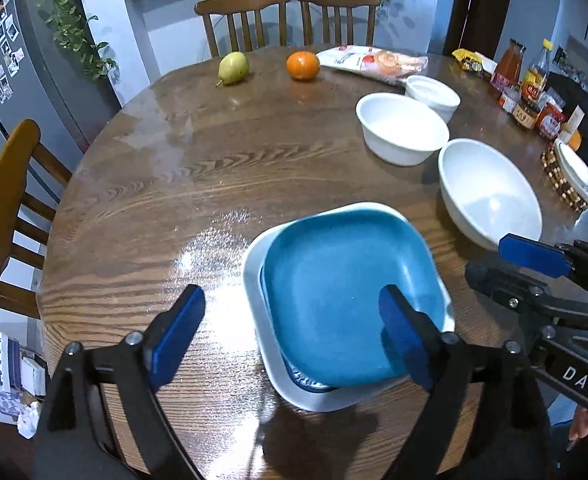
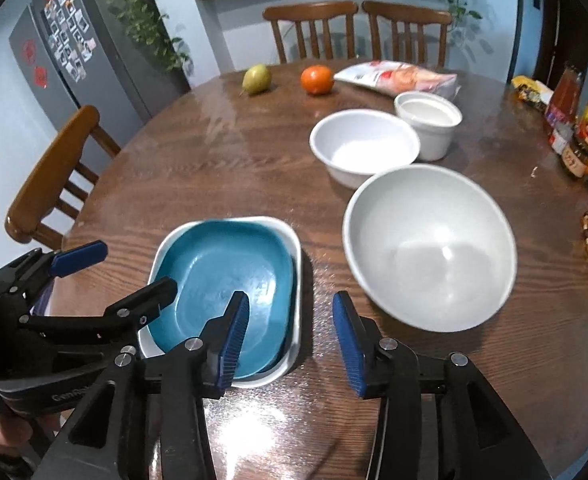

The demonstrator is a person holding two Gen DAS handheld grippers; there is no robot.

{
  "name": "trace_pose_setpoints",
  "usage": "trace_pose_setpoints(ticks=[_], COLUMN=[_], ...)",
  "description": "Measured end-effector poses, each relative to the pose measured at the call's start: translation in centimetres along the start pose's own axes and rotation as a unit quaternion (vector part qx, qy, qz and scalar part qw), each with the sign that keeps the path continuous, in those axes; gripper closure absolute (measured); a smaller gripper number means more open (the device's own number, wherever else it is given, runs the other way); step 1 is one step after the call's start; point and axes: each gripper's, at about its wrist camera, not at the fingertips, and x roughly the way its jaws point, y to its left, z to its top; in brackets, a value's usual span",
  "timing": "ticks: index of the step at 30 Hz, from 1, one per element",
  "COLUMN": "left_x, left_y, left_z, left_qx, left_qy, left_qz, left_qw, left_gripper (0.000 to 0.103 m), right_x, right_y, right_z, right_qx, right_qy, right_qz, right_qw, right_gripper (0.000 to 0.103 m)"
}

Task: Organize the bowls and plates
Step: 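Open both tools and release the teal dish on the stack, then move both tools toward the rim of the large white bowl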

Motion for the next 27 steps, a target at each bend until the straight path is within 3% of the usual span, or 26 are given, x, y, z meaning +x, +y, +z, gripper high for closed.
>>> trace_pose_setpoints(ticks=[4, 8, 27], left_x=[-0.6, -0.9, 0.1], left_y=[-0.7, -1.8, -9.2], left_z=[0.7, 1.6, 4.8], left_qx=[-0.003, -0.004, 0.04], left_qy=[-0.009, -0.011, -0.012], left_qz=[-0.006, -0.017, -0.041], left_qw=[0.9999, 0.9998, 0.9983], left_gripper=[0.002, 0.002, 0.001], right_x=[-1.1, -2.0, -4.6], right_y=[-1.0, -2.3, -10.3], right_z=[0.2, 0.1, 0.4], right_qx=[0.007, 0.023, 0.08], right_qy=[-0.013, -0.024, -0.042], right_qz=[-0.007, -0.015, -0.052], right_qw=[1.0, 0.999, 0.995], right_gripper=[0.058, 0.044, 0.043])
